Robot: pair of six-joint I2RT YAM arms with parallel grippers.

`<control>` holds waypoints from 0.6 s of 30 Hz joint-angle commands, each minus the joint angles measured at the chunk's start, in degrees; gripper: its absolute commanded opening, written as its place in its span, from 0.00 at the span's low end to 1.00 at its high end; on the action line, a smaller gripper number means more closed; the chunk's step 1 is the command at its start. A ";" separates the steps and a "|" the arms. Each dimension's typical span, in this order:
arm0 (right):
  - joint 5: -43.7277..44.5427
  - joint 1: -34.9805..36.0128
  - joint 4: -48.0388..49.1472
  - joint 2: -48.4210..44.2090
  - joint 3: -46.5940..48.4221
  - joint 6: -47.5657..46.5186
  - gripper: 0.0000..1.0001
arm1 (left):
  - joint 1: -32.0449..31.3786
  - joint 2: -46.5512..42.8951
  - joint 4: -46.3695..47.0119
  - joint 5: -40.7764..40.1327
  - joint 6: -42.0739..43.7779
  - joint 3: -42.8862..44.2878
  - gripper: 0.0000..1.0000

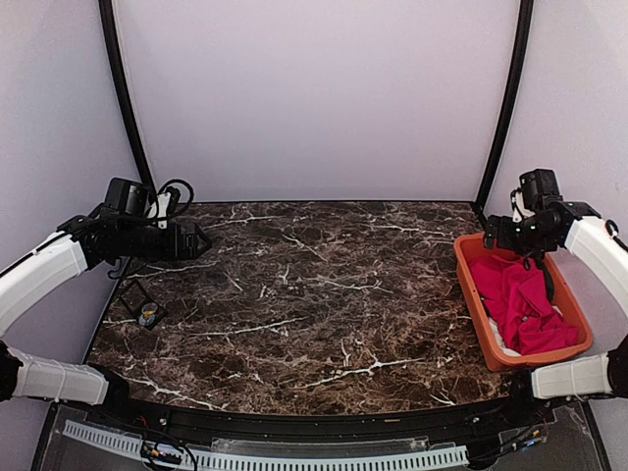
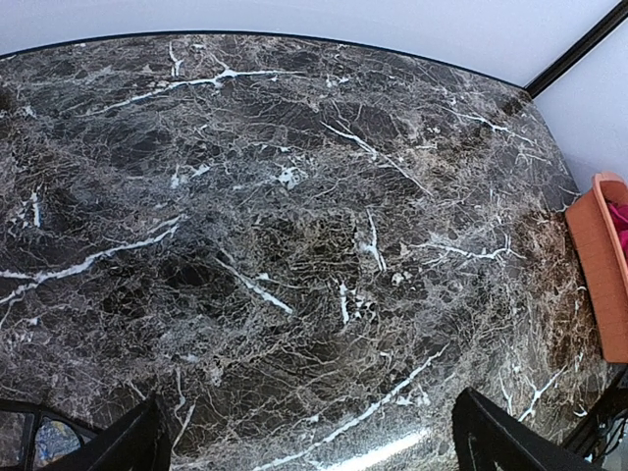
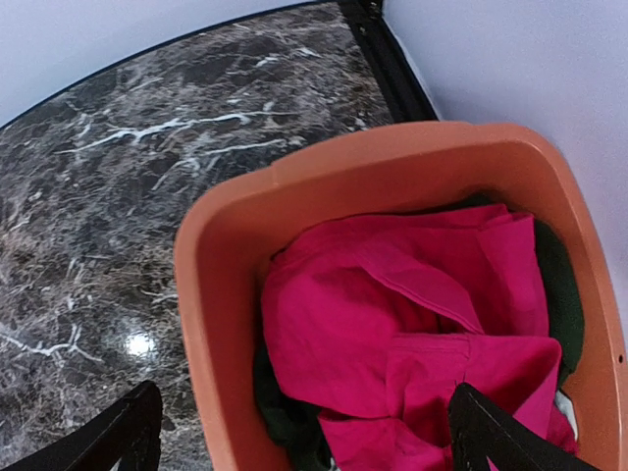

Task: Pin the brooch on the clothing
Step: Pick up the crumpled clothing from the bin.

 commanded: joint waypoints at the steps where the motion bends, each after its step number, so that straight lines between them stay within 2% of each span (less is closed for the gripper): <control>1: 9.28 -0.81 -2.19 -0.25 -1.91 4.85 0.99 | -0.18 -0.78 -0.68 0.21 0.84 -0.85 1.00; 11: 17.84 -2.15 -7.90 3.89 -3.73 10.49 0.99 | -0.18 -0.98 0.05 2.25 0.63 -1.31 1.00; 18: 17.56 -7.27 -8.48 5.47 -6.55 14.04 0.99 | -0.18 -1.74 0.43 3.11 0.66 -1.59 1.00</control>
